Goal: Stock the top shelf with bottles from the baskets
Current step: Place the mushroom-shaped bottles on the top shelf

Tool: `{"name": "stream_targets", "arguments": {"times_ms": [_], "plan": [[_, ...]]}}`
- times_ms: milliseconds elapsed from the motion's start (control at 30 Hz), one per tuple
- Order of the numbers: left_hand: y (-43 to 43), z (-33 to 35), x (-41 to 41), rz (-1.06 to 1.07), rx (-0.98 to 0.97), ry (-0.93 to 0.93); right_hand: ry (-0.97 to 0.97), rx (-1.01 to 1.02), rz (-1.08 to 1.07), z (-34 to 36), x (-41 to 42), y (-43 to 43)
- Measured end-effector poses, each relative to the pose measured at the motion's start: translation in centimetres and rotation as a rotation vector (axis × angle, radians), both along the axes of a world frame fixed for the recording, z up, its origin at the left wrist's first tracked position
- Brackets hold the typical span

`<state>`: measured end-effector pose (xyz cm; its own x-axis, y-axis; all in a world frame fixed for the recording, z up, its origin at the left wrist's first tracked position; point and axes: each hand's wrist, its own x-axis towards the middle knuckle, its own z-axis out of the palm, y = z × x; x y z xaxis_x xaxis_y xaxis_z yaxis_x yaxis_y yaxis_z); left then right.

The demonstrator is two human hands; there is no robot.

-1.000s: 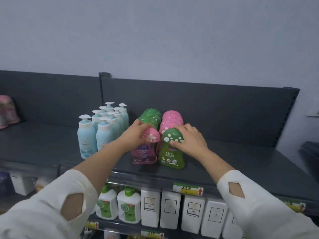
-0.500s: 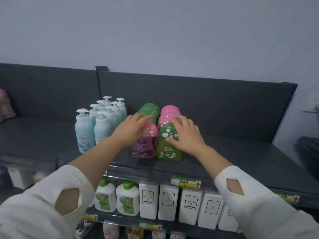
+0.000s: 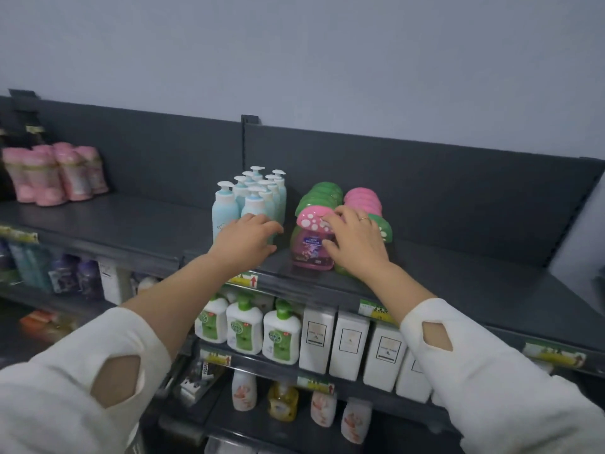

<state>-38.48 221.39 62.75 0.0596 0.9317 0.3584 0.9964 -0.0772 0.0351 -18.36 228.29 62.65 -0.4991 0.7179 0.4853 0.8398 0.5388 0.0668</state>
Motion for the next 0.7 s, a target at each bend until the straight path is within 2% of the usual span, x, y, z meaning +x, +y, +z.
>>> {"name": "stream_targets", "arguments": {"times_ms": [233,433,700], "plan": [[0.2,-0.5,1.2,-0.074,0.032,-0.03,-0.004,-0.046,-0.054,-0.6,0.4,-1.4],[2.8,-0.1,1.5,-0.089,0.058,-0.109,-0.023,0.01,-0.079,0.3,-0.5,2.0],[5.5,1.7,-0.1,-0.01,0.065,-0.101,-0.178,0.048,-0.04,0.4,-3.8,6.7]]}}
